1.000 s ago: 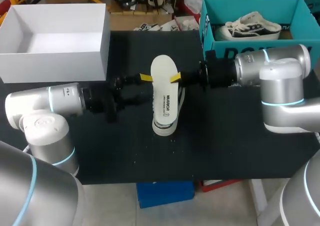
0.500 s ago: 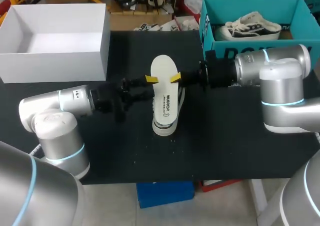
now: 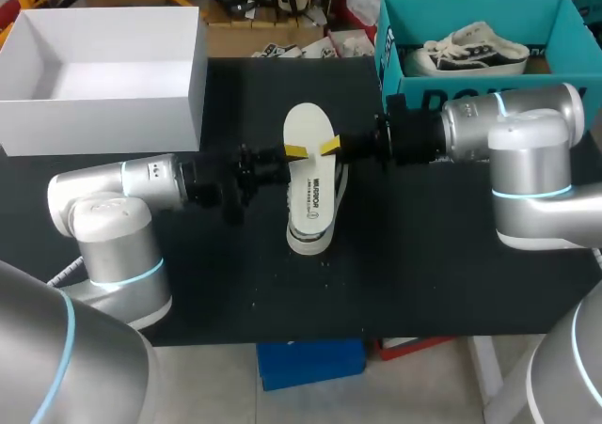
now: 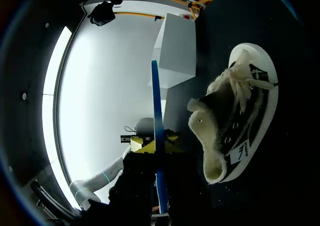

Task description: Take the shoe out of the shoebox, open the shoe tongue, remove and reinsert the insole, then place the shoe into the shoebox

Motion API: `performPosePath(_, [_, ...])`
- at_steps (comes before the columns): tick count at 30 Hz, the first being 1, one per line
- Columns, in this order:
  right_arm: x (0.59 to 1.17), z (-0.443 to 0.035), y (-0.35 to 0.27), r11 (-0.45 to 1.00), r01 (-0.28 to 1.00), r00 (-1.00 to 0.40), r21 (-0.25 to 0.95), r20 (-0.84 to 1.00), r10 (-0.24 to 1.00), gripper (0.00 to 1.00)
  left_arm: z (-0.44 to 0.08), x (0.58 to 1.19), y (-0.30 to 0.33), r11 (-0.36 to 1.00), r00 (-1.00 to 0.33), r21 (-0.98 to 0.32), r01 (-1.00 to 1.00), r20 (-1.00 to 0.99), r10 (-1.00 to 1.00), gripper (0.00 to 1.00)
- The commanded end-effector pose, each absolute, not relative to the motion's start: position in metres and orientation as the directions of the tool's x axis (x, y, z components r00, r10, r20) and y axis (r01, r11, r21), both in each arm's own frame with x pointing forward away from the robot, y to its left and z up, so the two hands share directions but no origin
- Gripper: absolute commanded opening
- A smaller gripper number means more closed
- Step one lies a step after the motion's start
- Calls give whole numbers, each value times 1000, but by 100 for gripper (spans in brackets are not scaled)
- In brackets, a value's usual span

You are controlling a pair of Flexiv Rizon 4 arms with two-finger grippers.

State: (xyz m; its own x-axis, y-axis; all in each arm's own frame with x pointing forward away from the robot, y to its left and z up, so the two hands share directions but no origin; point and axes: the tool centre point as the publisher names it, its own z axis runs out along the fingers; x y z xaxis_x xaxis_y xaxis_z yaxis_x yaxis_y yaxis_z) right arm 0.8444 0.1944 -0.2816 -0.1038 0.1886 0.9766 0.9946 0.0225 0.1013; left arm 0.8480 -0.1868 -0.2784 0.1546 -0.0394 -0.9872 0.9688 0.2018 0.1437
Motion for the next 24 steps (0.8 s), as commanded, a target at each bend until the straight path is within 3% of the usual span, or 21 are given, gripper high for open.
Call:
performPosePath(1, [845,-282,195,23,995,-103,101,976,190,0,-280,849,-191,195,156,146,970,-987,-37,38])
performPosePath(5, [845,-282,195,23,995,-103,101,976,190,0,-279,849,-194,190,157,148,971,-987,-36,2])
performPosePath(14, [845,-282,195,23,995,-103,101,976,190,0,-279,851,-196,180,151,144,973,-988,-22,0])
performPosePath(15, [845,-282,195,23,995,-103,101,976,190,35,-279,850,-196,179,148,143,973,-989,-16,0])
performPosePath(16, [845,-280,194,6,995,-102,102,977,189,100,-279,850,-196,172,140,137,975,-990,-3,0])
performPosePath(24, [828,-253,171,-115,987,-80,116,956,281,100,-276,825,-186,101,19,33,994,-991,132,0])
